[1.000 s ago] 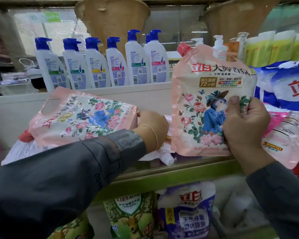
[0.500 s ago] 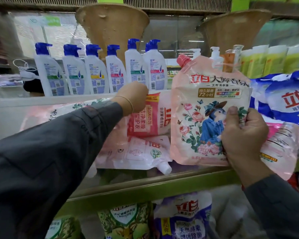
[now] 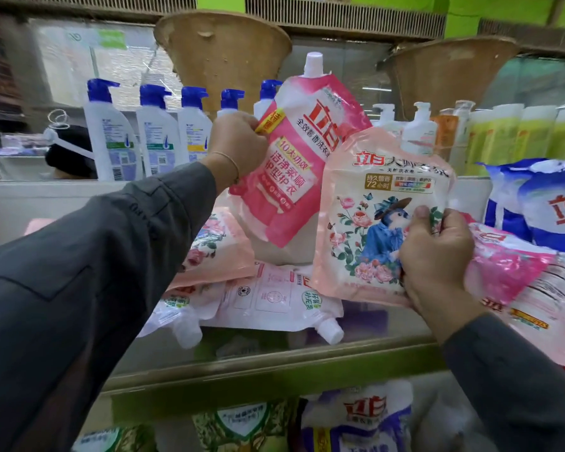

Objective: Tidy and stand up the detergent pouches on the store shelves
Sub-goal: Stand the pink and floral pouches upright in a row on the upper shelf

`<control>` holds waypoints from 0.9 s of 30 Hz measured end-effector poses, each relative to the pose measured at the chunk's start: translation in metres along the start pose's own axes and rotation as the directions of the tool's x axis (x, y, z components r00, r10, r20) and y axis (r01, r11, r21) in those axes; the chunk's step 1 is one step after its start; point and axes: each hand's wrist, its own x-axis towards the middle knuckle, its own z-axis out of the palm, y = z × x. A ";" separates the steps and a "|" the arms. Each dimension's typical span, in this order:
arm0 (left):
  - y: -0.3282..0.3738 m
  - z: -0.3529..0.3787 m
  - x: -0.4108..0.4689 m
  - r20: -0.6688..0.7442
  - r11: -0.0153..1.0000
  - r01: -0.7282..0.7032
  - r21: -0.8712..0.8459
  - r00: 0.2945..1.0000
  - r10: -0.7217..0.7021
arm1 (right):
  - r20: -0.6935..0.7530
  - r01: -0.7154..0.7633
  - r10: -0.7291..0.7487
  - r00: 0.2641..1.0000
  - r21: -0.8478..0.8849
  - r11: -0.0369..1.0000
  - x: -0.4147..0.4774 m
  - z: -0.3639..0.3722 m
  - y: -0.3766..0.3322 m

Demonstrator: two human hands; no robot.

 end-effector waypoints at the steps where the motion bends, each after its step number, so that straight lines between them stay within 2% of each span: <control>1: -0.003 -0.002 0.000 -0.023 1.000 0.012 -0.022 1.000 -0.013 | 0.003 -0.012 0.012 1.000 0.010 1.000 0.000 0.009 -0.001; 6: -0.028 -0.020 0.001 -0.222 0.985 0.102 -0.136 0.966 -0.131 | 0.095 -0.022 0.021 0.995 0.000 1.000 -0.002 0.053 0.004; 9: -0.041 -0.036 -0.003 -0.290 0.946 0.153 -0.286 0.927 -0.238 | 0.143 -0.020 0.024 0.989 -0.030 0.999 -0.001 0.074 0.011; 12: -0.058 -0.051 -0.006 -0.347 0.920 0.172 -0.352 0.889 -0.299 | 0.158 -0.051 0.054 0.986 -0.023 0.998 0.002 0.087 0.021; 15: -0.069 -0.061 -0.015 -0.337 0.894 0.150 -0.421 0.890 -0.308 | 0.146 -0.088 0.093 0.985 -0.036 0.995 0.008 0.093 0.032; 17: -0.073 -0.062 -0.020 -0.310 0.858 0.122 -0.499 0.899 -0.308 | 0.147 -0.174 0.176 0.973 -0.027 0.984 0.013 0.092 0.035; 20: -0.075 -0.061 -0.025 -0.255 0.822 0.117 -0.557 0.918 -0.304 | 0.162 -0.281 0.302 0.939 -0.139 0.950 0.020 0.086 0.030; 22: -0.072 -0.059 -0.028 -0.214 0.793 0.121 -0.598 0.929 -0.303 | 0.153 -0.189 0.233 0.960 -0.254 0.949 0.017 0.084 0.020; 24: -0.064 -0.055 -0.032 -0.175 0.769 0.114 -0.629 0.943 -0.282 | 0.157 0.095 -0.030 0.987 -0.425 0.900 0.010 0.084 0.007; 25: -0.060 -0.052 -0.033 -0.155 0.762 0.115 -0.637 0.949 -0.273 | 0.195 0.250 -0.182 0.964 -0.429 0.868 0.006 0.086 -0.001; 26: -0.055 -0.049 -0.035 -0.132 0.751 0.120 -0.649 0.955 -0.267 | 0.251 0.363 -0.286 0.925 -0.351 0.863 -0.002 0.089 -0.012; 27: -0.050 -0.046 -0.038 -0.113 0.739 0.127 -0.662 0.957 -0.266 | 0.330 0.370 -0.299 0.896 -0.180 0.911 -0.011 0.094 -0.025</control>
